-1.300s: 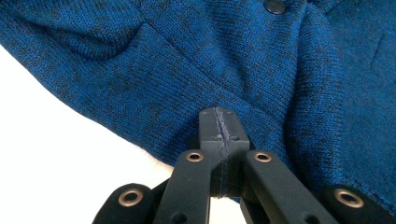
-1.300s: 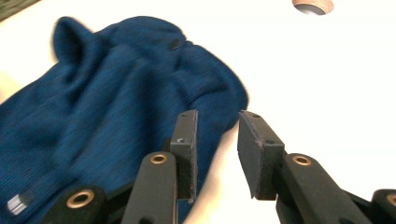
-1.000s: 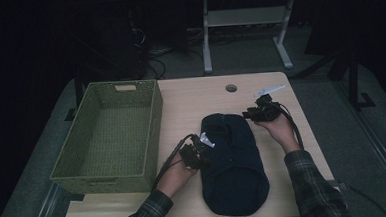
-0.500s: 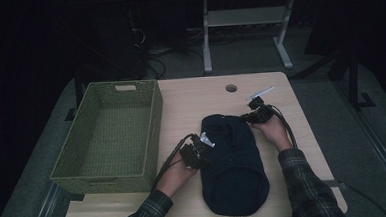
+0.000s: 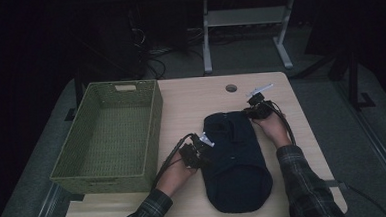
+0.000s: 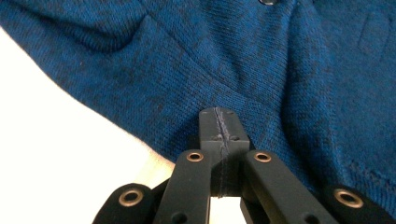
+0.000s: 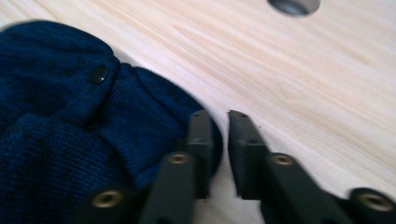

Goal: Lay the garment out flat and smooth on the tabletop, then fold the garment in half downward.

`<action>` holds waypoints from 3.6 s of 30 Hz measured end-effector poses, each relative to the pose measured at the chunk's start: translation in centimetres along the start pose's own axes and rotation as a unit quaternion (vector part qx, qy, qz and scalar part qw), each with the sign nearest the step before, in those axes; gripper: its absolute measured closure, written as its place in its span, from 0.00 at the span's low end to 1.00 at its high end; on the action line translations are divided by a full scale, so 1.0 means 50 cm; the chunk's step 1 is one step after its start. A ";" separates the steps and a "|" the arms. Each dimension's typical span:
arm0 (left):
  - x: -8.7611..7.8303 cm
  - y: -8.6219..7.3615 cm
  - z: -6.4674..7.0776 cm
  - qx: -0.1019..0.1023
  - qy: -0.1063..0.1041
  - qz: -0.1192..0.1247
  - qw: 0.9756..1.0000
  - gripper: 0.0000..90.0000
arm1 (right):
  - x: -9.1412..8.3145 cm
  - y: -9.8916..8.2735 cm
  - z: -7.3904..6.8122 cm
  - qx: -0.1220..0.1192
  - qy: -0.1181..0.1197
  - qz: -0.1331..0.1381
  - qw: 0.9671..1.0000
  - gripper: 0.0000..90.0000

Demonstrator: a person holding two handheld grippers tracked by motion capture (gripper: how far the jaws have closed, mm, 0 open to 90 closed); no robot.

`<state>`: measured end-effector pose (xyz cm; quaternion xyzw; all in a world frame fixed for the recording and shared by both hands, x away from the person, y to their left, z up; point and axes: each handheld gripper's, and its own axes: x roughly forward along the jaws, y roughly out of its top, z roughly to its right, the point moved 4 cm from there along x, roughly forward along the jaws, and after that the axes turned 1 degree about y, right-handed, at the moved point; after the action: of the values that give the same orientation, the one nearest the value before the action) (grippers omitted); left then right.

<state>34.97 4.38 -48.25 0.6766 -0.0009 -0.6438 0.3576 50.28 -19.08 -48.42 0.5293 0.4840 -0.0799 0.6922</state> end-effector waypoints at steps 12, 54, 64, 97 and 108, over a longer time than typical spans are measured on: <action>-0.016 0.008 -0.023 -0.015 0.005 0.021 1.000 1.00 | -0.118 -0.070 -0.069 -0.029 0.069 0.041 0.996 0.98; -0.016 0.019 -0.005 -0.002 0.003 0.016 1.000 0.97 | -0.192 -0.226 -0.170 -0.060 0.105 -0.012 0.993 0.89; -0.072 0.078 -0.092 -0.031 0.030 0.053 0.998 0.87 | -0.197 -0.149 -0.113 -0.029 0.108 0.013 0.994 0.75; 0.057 0.124 -0.182 -0.044 0.017 0.034 0.998 0.69 | -0.067 -0.091 -0.016 0.009 0.115 -0.022 0.993 0.71; 0.058 0.123 -0.178 -0.051 0.001 0.035 0.998 0.78 | -0.054 -0.097 -0.021 0.021 0.143 -0.035 0.989 0.83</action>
<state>46.08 2.75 -48.55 0.6572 0.0090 -0.6297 0.4140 45.23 -21.40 -49.52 0.5327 0.5941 -0.0379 0.6015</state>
